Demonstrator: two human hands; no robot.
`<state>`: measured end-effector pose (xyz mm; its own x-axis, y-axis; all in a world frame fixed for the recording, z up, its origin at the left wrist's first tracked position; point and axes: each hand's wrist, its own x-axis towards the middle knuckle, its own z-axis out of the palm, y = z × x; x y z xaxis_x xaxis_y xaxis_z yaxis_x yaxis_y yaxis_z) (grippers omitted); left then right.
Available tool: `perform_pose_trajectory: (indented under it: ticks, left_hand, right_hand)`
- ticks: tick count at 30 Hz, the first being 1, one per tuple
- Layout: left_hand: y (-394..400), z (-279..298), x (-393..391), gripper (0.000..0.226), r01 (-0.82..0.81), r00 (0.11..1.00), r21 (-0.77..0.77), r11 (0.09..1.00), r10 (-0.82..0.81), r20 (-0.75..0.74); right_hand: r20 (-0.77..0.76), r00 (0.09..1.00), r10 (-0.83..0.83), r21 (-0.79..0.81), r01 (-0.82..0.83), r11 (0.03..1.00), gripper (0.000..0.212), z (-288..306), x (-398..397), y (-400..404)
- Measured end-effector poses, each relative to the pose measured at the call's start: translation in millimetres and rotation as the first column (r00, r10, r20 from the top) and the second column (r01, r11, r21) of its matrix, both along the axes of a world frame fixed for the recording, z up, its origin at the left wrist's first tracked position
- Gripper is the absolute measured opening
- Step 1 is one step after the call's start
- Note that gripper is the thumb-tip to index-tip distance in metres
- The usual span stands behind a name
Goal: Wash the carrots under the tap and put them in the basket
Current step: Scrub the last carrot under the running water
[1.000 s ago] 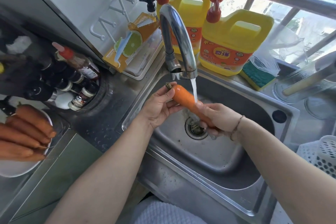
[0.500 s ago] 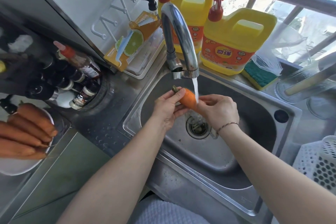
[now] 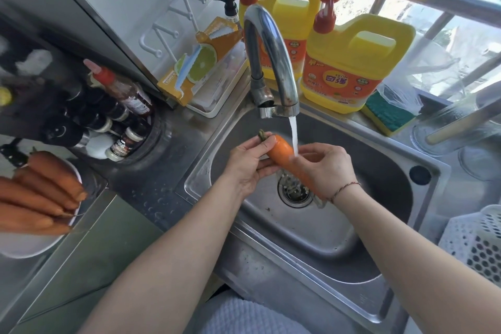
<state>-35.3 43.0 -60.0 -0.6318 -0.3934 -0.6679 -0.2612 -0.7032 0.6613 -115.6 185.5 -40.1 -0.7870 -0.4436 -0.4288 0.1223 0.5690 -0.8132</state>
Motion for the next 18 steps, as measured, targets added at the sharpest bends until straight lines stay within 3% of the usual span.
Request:
perform_pose_trajectory:
  ticks: [4, 5, 7, 8, 10, 14, 18]
  left_hand:
    - [-5, 0, 3, 0.013, 0.048, 0.999, -0.013, 0.999, -0.048, 0.004]
    - [-9, 0, 4, 0.013, 0.054, 0.999, -0.010, 0.998, -0.054, -0.002]
    - [-21, 2, 8, 0.017, 0.064, 0.998, 0.000, 0.998, -0.064, -0.023]
    - [-25, 3, 9, 0.020, 0.069, 0.997, 0.004, 0.998, -0.069, -0.031]
    - [-26, 4, 10, 0.023, 0.082, 0.996, 0.012, 0.997, -0.081, -0.038]
    - [-12, 2, 6, 0.018, 0.085, 0.996, 0.038, 0.996, -0.083, -0.038]
    - [-18, 3, 2, 0.016, 0.049, 0.998, 0.017, 0.999, -0.048, -0.038]
  right_hand:
    - [0.241, 0.968, 0.073, -0.016, -0.071, 0.997, 0.022, -3, -6, 8]
    - [0.375, 0.922, 0.098, -0.069, -0.078, 0.995, 0.029, -2, -9, 14]
    - [0.664, 0.735, 0.135, -0.230, 0.030, 0.973, 0.033, 3, -13, 25]
    - [0.735, 0.661, 0.153, -0.281, 0.092, 0.955, 0.034, 5, -13, 30]
    - [0.764, 0.617, 0.187, -0.313, 0.101, 0.944, 0.035, 7, -14, 33]
    - [0.656, 0.738, 0.157, -0.228, -0.004, 0.974, 0.038, 2, -13, 26]
    - [0.642, 0.758, 0.118, -0.310, 0.116, 0.944, 0.032, 7, -5, 24]
